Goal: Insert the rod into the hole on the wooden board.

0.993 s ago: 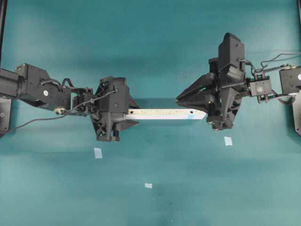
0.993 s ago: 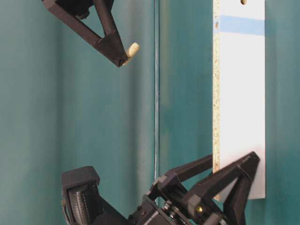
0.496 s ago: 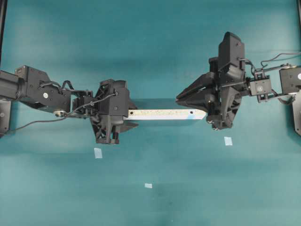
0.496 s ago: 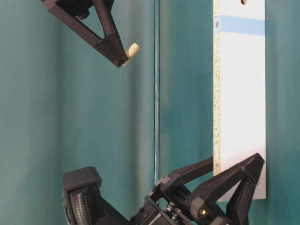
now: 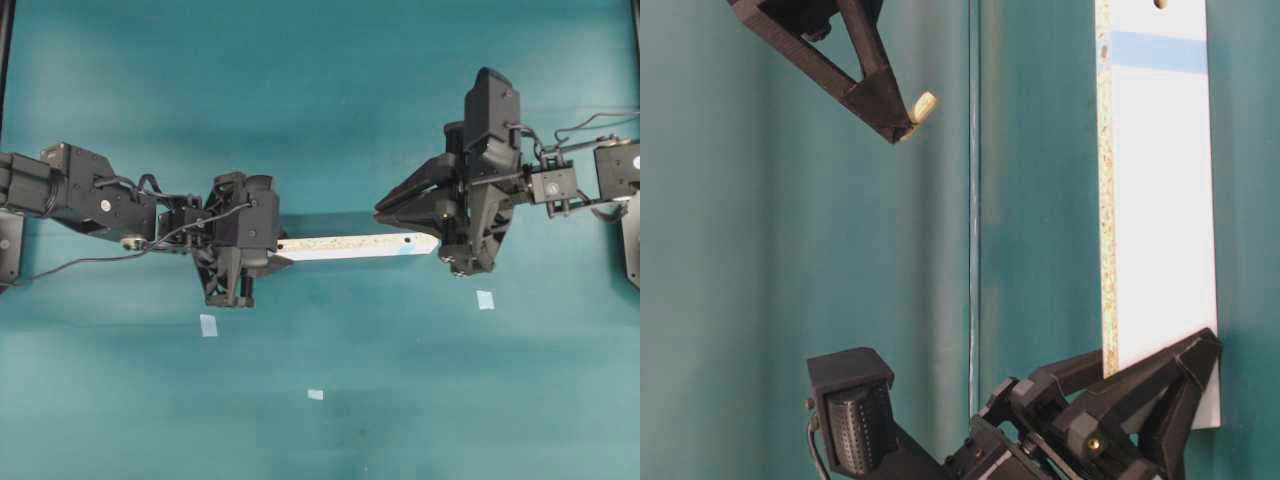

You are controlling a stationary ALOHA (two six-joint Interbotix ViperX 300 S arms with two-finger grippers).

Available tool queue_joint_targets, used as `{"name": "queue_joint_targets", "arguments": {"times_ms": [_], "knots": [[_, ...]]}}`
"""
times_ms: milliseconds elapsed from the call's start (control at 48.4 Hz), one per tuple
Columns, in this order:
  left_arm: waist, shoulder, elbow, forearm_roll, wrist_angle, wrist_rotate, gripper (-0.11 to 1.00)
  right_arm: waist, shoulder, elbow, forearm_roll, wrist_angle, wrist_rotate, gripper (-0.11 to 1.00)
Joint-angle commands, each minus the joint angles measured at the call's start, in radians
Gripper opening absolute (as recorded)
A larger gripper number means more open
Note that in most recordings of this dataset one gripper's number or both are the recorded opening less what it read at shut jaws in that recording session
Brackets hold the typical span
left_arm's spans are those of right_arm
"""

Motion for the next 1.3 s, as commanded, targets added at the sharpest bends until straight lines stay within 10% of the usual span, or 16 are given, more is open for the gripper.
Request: {"name": "queue_joint_targets", "arguments": {"times_ms": [0,765,1282], "knots": [[0.003,-0.012,-0.014,-0.002,-0.005,-0.006,0.36,-0.002,-0.008,-0.014,0.000,-0.012,0.002,0.10],[0.021,-0.014,-0.011,-0.002,-0.003,-0.005,0.33,-0.041,0.118,0.075,0.006,-0.221,-0.067,0.10],[0.029,-0.014,-0.002,-0.002,-0.003,-0.005,0.33,-0.081,0.117,0.219,0.201,-0.466,-0.284,0.10]]}}
